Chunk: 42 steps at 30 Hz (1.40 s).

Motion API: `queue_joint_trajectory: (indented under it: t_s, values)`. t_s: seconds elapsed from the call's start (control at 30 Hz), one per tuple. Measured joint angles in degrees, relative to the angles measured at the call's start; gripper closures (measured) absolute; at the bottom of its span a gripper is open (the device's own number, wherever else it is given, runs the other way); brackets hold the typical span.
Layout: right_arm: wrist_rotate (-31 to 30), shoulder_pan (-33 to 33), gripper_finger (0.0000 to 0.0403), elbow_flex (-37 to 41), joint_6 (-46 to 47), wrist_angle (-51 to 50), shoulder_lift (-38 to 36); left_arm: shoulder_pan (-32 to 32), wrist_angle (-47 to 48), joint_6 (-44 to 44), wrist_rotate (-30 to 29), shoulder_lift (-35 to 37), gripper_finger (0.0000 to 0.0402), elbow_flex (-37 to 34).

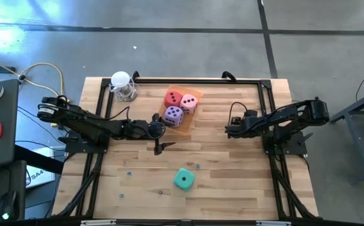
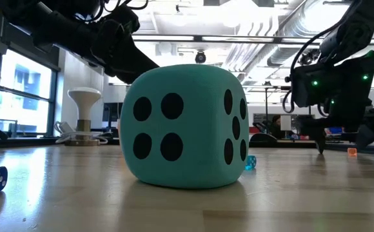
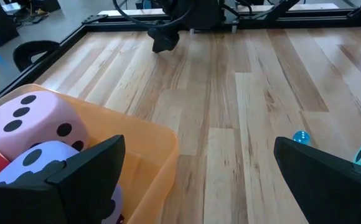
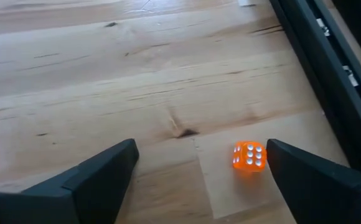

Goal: Pick & Place Dice
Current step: Put the small orange die into the orange bin

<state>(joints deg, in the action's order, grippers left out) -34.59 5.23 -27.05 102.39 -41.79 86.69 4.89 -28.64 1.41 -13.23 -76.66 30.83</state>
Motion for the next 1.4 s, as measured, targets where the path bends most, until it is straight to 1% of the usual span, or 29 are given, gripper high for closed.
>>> queue_joint_trajectory:
  t_s: [0.23, 0.53, 0.7, 0.93, 1.03, 1.13, 1.4]
  values:
    - [0.0, 0.0, 0.0092, 0.0, -0.1, 0.8, 0.1, 0.0, 0.0, 0.1, 0.0, 0.0, 0.0002, 0.0]
    - [0.0, 0.0, 0.0133, 0.1, -0.2, 2.2, 0.1, 0.0, 0.0, 0.1, 0.0, 0.0, 0.0002, 0.0]
    - [-0.1, 0.0, 0.0166, 0.1, -0.3, 3.0, 0.1, 0.0, -0.1, 0.9, 0.0, 0.0, 0.0002, 0.0]
    - [0.0, 0.0, 0.0228, 0.0, -1.0, 3.9, 0.1, 0.0, -0.8, 1.2, 0.2, 0.0, 0.0002, 0.0]
    - [-0.1, 0.0, 0.0257, 0.0, -1.2, 4.0, 0.1, 0.0, -2.4, 1.2, 3.8, -0.6, 0.0002, 0.0]
    - [-0.3, 0.0, 0.0286, 0.0, -3.6, 4.3, 0.1, 0.1, -4.0, -0.3, 6.1, -1.8, 0.0002, 0.0]
    - [-0.8, 0.0, 0.0363, 0.0, -12.0, 5.2, 0.1, 0.0, -7.7, -1.0, 6.2, -4.9, 0.0002, 0.0]
